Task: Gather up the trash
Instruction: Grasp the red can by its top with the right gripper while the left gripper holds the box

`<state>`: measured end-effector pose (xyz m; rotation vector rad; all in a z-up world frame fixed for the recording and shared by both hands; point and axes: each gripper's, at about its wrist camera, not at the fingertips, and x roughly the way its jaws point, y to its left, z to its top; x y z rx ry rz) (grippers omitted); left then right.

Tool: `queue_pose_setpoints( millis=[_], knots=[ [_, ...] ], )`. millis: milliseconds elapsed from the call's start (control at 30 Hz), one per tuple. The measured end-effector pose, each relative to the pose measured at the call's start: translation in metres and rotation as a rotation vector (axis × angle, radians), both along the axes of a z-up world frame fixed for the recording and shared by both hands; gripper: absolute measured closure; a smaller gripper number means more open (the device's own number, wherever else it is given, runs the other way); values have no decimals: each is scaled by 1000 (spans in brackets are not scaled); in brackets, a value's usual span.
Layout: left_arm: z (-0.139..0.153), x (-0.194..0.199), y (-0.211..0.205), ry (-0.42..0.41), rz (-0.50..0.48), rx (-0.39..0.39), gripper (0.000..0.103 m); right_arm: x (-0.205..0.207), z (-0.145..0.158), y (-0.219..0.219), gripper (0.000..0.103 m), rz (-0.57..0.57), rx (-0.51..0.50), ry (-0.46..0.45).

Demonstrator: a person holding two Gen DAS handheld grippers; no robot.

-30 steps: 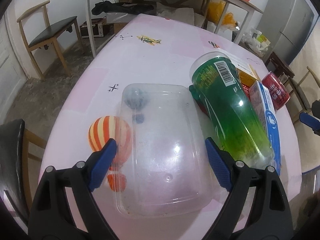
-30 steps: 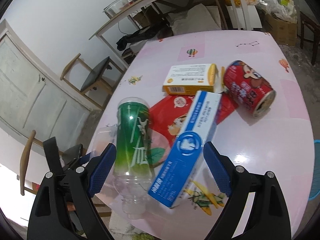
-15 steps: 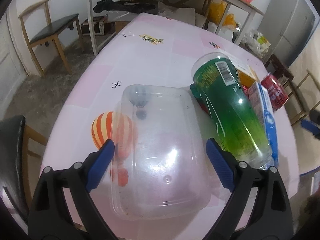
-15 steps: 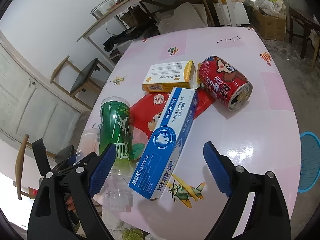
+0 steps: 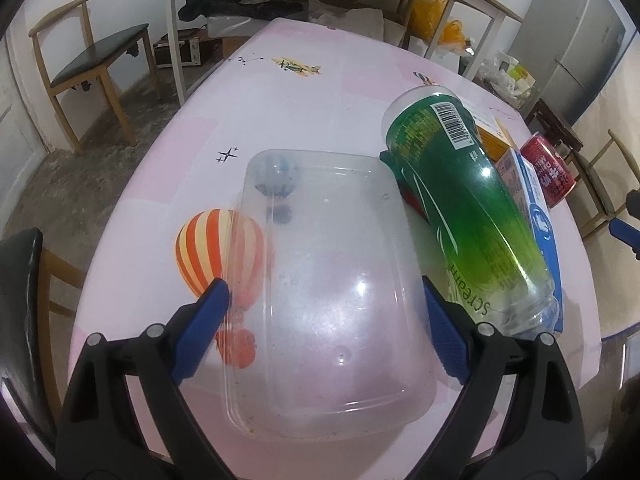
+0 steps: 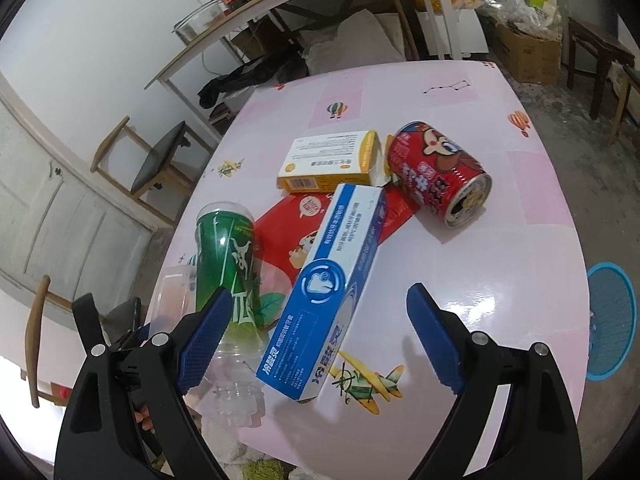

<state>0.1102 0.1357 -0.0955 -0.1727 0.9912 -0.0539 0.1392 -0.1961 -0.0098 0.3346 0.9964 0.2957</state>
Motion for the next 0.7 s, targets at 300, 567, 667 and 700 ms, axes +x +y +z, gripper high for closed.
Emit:
queue_pose_setpoints(
  millis=[300,567,667,700],
  knots=[
    [1,-3,4,1,-20,2,15,13,-3,-31,16,-62,-49,17],
    [1,-9,7,-5,-8,-10,16,47,-9,-55,16,-100,-100,11],
    [0,-10,9,-7,-8,-16,16,55,-18,-66,16,-120,-58,2],
    [-1,-10,9,-7,-9,-17,16,56,-21,-71,16,-121,-4,1]
  ],
)
